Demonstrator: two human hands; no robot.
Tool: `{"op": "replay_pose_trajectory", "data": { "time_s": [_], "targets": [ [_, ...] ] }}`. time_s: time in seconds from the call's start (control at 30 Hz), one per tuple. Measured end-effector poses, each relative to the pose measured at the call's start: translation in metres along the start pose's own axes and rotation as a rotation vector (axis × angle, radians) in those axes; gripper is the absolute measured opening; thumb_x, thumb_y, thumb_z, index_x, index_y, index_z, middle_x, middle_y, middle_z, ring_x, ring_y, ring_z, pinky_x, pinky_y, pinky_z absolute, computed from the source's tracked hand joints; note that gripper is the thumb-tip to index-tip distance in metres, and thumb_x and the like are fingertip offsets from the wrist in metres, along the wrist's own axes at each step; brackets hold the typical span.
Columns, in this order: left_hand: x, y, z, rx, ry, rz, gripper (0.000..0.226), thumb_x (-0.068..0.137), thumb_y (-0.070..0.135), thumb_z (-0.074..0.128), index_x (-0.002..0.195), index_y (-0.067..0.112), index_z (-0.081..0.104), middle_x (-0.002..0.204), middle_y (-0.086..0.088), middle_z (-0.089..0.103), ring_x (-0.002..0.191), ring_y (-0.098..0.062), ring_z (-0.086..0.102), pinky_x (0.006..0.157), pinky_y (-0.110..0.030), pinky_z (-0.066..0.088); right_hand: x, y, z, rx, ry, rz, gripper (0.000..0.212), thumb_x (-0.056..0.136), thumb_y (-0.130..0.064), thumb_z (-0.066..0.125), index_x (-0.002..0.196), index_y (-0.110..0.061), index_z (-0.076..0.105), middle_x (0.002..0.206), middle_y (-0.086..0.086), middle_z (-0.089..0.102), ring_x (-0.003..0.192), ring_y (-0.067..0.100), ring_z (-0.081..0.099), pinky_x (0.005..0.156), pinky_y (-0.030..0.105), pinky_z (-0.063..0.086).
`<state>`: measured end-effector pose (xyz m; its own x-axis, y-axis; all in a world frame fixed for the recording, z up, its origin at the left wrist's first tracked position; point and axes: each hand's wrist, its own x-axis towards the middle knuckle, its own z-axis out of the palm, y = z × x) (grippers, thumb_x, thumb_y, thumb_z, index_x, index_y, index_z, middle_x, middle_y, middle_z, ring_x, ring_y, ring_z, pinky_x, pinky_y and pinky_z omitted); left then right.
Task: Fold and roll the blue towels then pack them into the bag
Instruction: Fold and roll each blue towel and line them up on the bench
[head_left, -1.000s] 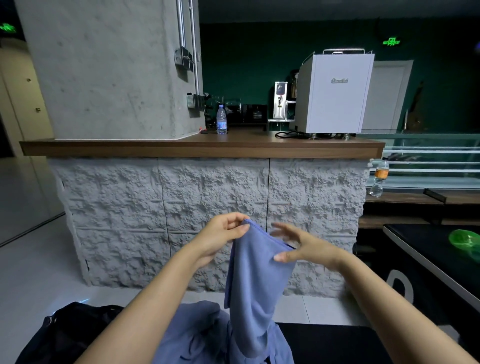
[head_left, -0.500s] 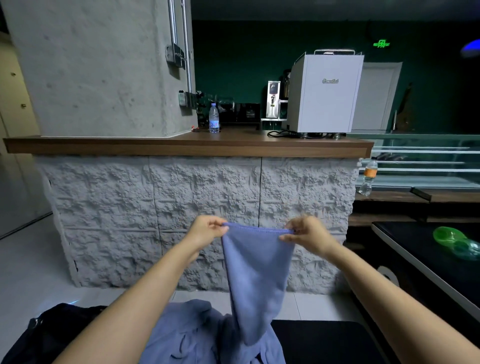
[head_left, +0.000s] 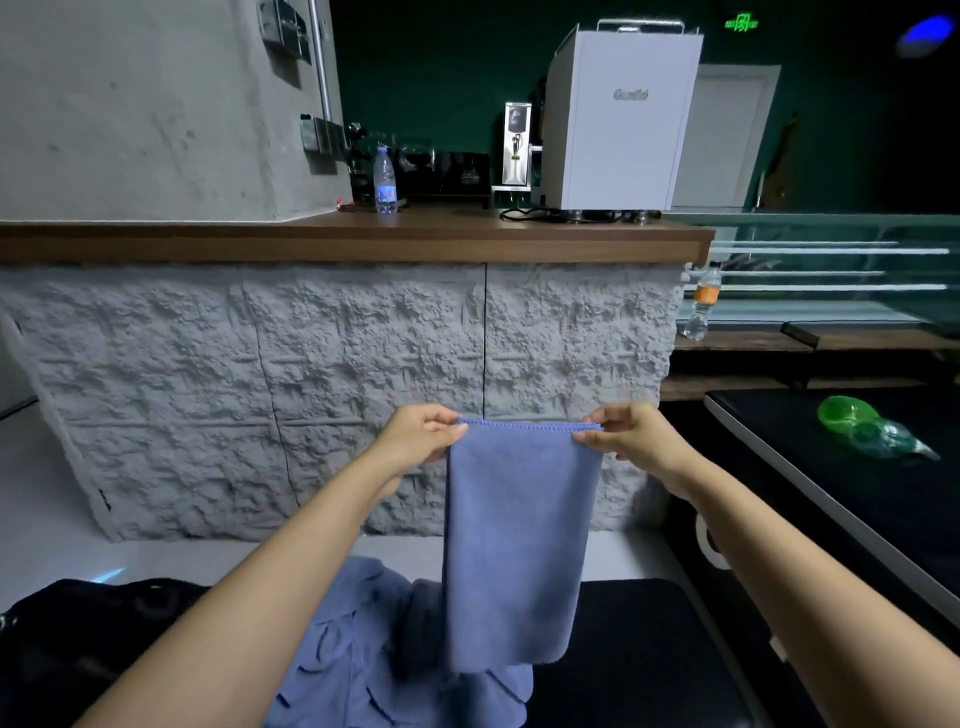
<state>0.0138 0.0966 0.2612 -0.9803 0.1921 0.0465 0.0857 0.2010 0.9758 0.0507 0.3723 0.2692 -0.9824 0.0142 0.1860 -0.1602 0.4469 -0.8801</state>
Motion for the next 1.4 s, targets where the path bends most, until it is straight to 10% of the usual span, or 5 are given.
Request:
{"op": "replay_pose_trajectory", "data": {
  "time_s": [0.17,0.5,0.9,1.2,1.4],
  "targets": [
    [0.047,-0.056,0.043,0.163,-0.045,-0.094,0.006,0.083,0.003,0.066,0.089,0.005,0.065,0.072,-0.003,0.064,0.067,-0.01,0.058,0.069,-0.022,0.049,0.029,0.075,0.001,-0.295,-0.008,0.103,0.016,0.078,-0.014,0.075,0.085,0.0,0.071,0.079,0.016,0.07,0.073,0.013,0.058,0.066,0.027,0.043],
    [0.135,-0.112,0.125,0.19,0.018,0.064,0.016,0.077,-0.008,0.068,0.093,-0.006,0.068,0.071,0.001,0.061,0.061,0.001,0.054,0.065,-0.011,0.044,0.057,0.162,-0.025,-0.368,0.304,-0.03,0.008,0.08,-0.013,0.074,0.086,-0.017,0.07,0.08,-0.013,0.061,0.078,0.011,0.055,0.071,0.021,0.044],
    [0.041,-0.346,0.189,0.369,-0.237,-0.303,0.04,0.079,-0.005,0.068,0.063,0.031,0.063,0.059,0.011,0.06,0.054,0.008,0.055,0.063,-0.019,0.043,-0.065,0.364,0.062,-0.683,-0.186,0.246,0.012,0.08,-0.035,0.07,0.09,-0.03,0.067,0.088,-0.015,0.061,0.09,0.0,0.041,0.064,0.021,0.043],
    [0.013,-0.361,0.194,0.626,-0.206,-0.181,0.01,0.08,0.019,0.072,0.09,0.019,0.073,0.085,0.007,0.059,0.076,-0.007,0.061,0.078,-0.017,0.046,-0.096,0.386,0.074,-0.541,-0.182,0.468,0.017,0.081,-0.038,0.07,0.097,-0.038,0.066,0.088,-0.009,0.054,0.081,0.004,0.051,0.062,0.01,0.037],
    [0.024,-0.358,0.199,0.684,-0.197,-0.299,0.006,0.087,0.029,0.063,0.087,0.026,0.068,0.081,0.014,0.07,0.081,-0.004,0.063,0.072,-0.016,0.04,-0.081,0.403,0.072,-0.321,-0.142,0.611,0.023,0.074,-0.037,0.074,0.083,-0.035,0.053,0.082,-0.017,0.069,0.08,0.002,0.066,0.076,0.035,0.054]
  ]
}}
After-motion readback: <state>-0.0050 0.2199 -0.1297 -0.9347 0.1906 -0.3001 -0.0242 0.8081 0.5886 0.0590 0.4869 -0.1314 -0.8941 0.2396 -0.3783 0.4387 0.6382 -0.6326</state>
